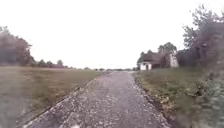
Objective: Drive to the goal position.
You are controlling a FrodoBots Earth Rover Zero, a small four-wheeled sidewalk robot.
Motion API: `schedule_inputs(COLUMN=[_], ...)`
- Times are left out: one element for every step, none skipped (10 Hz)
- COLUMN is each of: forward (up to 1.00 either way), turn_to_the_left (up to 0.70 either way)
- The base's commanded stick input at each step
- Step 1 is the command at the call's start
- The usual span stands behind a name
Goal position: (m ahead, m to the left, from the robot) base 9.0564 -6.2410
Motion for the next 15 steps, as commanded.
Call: schedule_inputs(forward=[1.00,1.00,1.00,1.00,1.00,1.00,1.00,1.00,1.00,1.00,1.00,1.00,1.00,1.00,1.00], turn_to_the_left=[0.00,0.00,0.00,0.00,0.00,0.00,0.03,0.03,0.03,0.03,0.03,0.03,0.03,0.03,0.03])
